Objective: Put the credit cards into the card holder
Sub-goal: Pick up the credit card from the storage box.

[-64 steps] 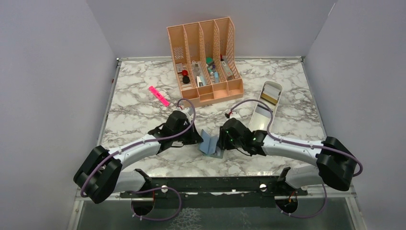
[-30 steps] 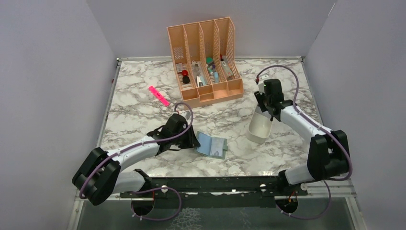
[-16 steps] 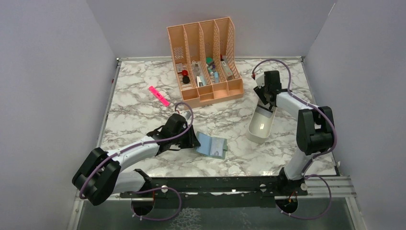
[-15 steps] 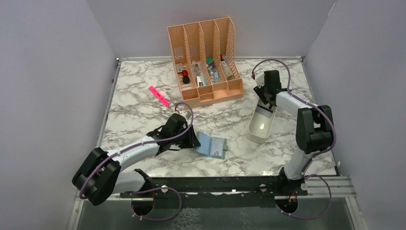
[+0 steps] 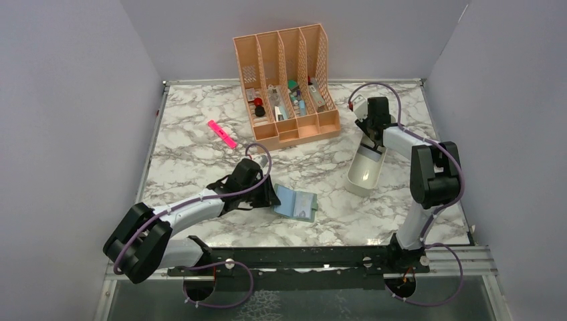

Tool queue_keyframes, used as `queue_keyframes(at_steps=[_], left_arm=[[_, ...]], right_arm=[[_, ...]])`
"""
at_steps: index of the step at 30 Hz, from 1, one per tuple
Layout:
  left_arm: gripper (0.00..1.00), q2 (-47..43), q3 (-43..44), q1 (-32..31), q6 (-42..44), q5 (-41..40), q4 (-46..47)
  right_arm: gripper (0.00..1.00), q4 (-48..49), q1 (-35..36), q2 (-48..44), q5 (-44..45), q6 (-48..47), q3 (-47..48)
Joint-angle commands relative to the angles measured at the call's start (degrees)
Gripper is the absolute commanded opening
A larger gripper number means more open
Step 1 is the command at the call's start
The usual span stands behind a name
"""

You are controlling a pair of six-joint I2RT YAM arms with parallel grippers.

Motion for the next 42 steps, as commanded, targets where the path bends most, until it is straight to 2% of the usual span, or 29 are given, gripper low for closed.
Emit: queue_keyframes(at_steps=[1, 9, 16, 20, 23, 29, 32, 35, 37, 42], left_arm=[[0.32, -0.1, 0.3, 0.2, 0.4, 1.3, 1.2], [0.32, -0.3, 0.2, 0.2, 0.0, 1.3, 1.1], [0.32, -1.5, -0.6, 0.2, -0.1, 0.8, 0.9], [0.32, -1.1, -1.2, 0.2, -0.1, 1.5, 1.8], [0.32, 0.1, -1.2, 0.2, 0.1, 2.5, 2.0], [0.31, -1.6, -1.7, 0.2, 0.1, 1.6, 1.6], [0.24, -1.8, -1.8, 0.2, 0.2, 0.8, 1.4], [0.08, -1.2, -2.1, 0.2, -0.3, 0.3, 2.1], [0.02, -0.9, -2.6, 0.2, -1.2, 0.3, 3.3], [0.00, -1.7, -5.2, 0.3, -7.0, 3.6, 10.4]], right_arm=[[0.42, 3.8, -0.7, -1.4, 1.3, -0.8, -0.5], [0.31, 2.7, -0.8, -2.5, 0.9, -0.4, 0.0], [0.28, 0.1, -0.8, -4.9, 0.2, 1.8, 0.1], [0.17, -1.8, -0.8, -6.7, -1.0, 2.9, 0.0], [0.02, -4.4, -0.8, -8.4, -3.3, 4.5, 0.0], [0.01, -11.4, -0.8, -12.4, -9.1, 9.5, 0.2], [0.01, -14.7, -0.7, -14.9, -10.8, 12.7, 0.2], [0.01, -17.6, -0.5, -17.7, -12.9, 16.9, 0.5], [0.01, -18.7, -0.2, -19.8, -13.8, 20.9, 0.7], [0.01, -15.8, 1.2, -28.5, -19.8, 30.2, -4.3]])
